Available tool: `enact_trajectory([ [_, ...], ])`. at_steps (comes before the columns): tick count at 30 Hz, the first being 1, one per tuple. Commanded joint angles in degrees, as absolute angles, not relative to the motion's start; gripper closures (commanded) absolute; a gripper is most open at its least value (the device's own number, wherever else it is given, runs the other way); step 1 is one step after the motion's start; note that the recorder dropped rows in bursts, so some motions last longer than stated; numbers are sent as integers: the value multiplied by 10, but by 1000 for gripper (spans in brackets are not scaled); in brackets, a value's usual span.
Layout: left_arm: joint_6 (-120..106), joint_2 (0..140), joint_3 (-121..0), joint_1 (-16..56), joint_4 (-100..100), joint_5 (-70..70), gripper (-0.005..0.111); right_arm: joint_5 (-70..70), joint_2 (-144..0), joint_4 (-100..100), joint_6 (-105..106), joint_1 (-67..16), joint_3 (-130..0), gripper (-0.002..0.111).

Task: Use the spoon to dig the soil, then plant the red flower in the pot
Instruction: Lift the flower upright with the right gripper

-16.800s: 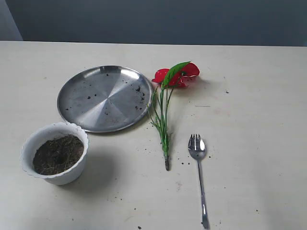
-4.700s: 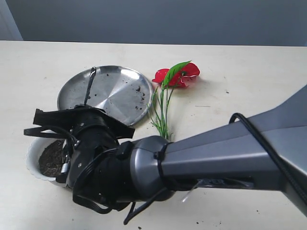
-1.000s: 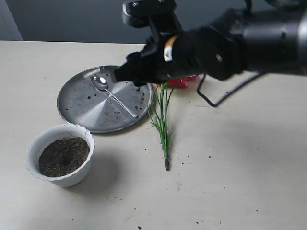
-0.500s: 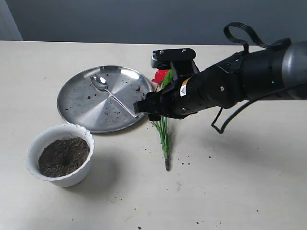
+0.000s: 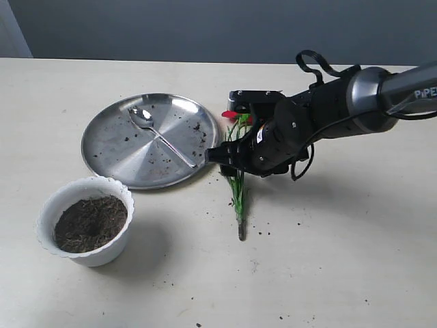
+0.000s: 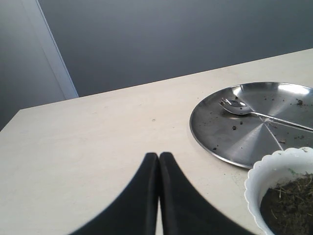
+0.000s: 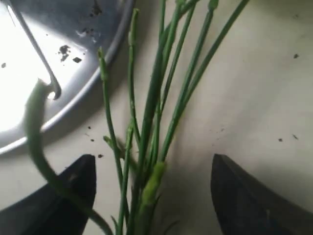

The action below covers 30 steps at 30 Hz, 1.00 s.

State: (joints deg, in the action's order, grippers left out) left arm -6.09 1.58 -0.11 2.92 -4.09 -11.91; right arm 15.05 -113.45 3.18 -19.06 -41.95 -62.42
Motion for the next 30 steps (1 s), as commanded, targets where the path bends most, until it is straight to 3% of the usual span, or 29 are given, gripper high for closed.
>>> enact_trajectory([
  [1, -58, 13, 0, 30, -40, -116, 106, 147, -1160, 32, -192, -416, -648, 44],
  [4, -58, 13, 0, 30, -40, -116, 106, 148, -1168, 32, -192, -416, -660, 49],
  [12, -58, 13, 0, 30, -40, -116, 106, 171, -1168, 32, -192, -416, -667, 107],
  [18, -58, 13, 0, 30, -40, -116, 106, 182, -1164, 27, -192, -418, -666, 109],
  [30, -58, 13, 0, 30, -40, -115, 106, -10, -1003, -6, -196, -428, -610, 109],
])
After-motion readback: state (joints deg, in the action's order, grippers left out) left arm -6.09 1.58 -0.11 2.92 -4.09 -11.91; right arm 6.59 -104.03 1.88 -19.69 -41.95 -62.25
